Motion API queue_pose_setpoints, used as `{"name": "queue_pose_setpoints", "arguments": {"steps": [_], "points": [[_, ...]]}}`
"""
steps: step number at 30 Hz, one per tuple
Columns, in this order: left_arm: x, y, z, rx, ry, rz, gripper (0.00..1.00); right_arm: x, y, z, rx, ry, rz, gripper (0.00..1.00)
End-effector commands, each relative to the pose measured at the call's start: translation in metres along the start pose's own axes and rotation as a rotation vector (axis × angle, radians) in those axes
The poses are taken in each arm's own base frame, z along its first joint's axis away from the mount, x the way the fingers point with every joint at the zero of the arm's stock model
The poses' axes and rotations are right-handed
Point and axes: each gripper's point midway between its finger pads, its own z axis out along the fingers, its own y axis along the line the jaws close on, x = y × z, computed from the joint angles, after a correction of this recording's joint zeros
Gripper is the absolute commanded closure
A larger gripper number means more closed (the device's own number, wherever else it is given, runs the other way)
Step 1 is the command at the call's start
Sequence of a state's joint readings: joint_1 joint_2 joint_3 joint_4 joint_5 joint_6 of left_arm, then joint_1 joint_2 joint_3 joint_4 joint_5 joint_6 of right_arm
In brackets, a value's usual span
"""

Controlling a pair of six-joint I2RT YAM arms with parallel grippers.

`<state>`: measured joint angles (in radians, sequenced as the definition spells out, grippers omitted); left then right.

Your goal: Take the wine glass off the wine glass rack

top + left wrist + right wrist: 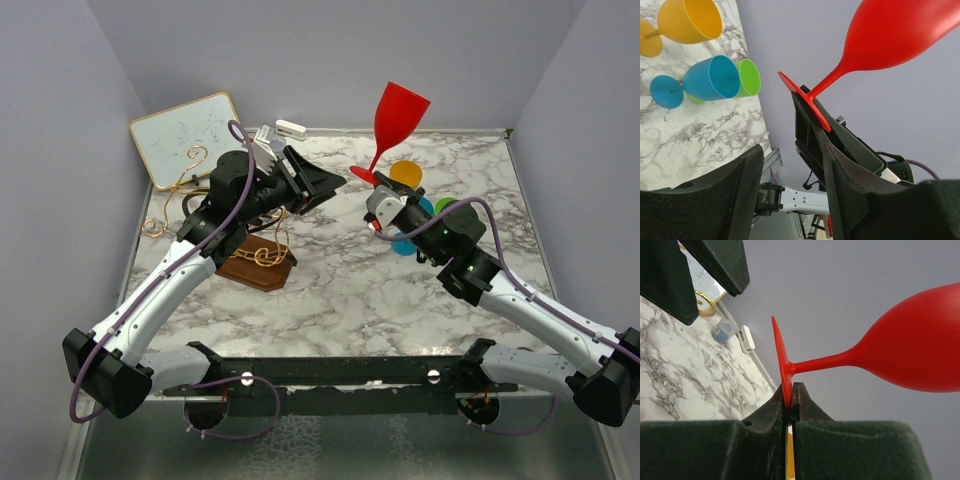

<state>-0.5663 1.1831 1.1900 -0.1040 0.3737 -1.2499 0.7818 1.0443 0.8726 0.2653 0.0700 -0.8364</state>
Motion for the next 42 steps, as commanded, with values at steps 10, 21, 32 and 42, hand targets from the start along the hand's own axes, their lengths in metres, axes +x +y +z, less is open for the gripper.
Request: {"name": "queue_pose_setpoints", "arguments": {"steps": [10, 21, 32, 42], "points": [[-0.008, -0.014, -0.002, 0.059, -0.053, -0.060, 0.46, -0.025, 0.012, -0.002, 0.026, -0.060, -0.008, 0.99], [0.001, -0.010, 0.002, 0.096, -0.006, -0.087, 0.67, -0.034, 0.034, 0.010, 0.014, -0.066, -0.009, 0.99], [-0.002, -0.004, -0.005, 0.086, -0.052, -0.015, 1.00, -0.030, 0.029, -0.001, 0.030, -0.023, 0.027, 0.73], [-0.035, 0.003, -0.030, -0.003, -0.280, 0.114, 1.00, -0.013, 0.035, -0.044, -0.051, 0.071, 0.151, 0.64]]}}
